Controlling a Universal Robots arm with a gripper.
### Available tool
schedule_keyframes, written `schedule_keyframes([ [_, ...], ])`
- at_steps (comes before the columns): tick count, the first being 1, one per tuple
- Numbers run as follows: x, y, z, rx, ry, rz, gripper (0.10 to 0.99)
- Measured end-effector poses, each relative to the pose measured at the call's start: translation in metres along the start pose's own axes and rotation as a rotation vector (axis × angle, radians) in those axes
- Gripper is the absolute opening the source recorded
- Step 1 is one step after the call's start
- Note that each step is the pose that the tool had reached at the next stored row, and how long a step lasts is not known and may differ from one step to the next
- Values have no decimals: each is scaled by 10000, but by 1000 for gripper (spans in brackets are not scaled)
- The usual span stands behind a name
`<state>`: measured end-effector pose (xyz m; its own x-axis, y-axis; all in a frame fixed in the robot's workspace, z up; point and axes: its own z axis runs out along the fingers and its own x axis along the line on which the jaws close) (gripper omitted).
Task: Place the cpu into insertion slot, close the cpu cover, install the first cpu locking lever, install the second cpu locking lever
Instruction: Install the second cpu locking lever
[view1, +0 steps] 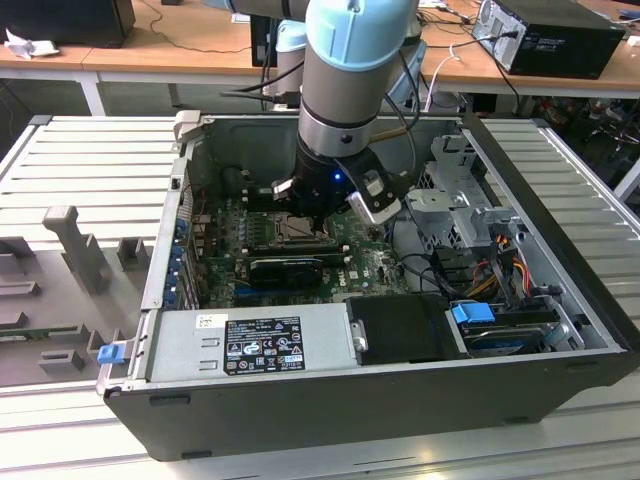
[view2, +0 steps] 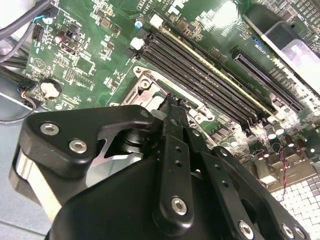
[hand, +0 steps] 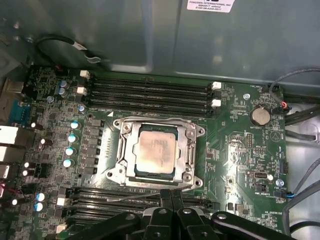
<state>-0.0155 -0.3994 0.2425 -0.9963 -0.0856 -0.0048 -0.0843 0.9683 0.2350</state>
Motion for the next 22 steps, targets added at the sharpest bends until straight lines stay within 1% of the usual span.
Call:
schedule_keyframes([
  [1,2,-14,-3,-219,-16,-3,106],
  [2,3,-22,-3,-334,-26,-4,106],
  [3,4,-30,-2,-387,-29,-4,106],
  [4,5,-44,2,-406,-16,-1,106],
  [5,7,-61,8,-409,28,12,106],
  [7,12,-88,30,-424,188,52,106],
  [9,48,-95,50,-435,195,51,106],
  [10,90,-94,57,-451,194,50,106],
  [11,144,-90,64,-497,191,49,106],
  [12,172,-89,68,-523,188,47,106],
  [14,203,-88,80,-554,185,48,106],
  [16,231,-96,118,-557,200,50,106],
  [18,334,-98,164,-560,200,50,106],
  [20,349,-103,192,-573,199,48,106],
  [22,358,-110,220,-636,194,47,106],
])
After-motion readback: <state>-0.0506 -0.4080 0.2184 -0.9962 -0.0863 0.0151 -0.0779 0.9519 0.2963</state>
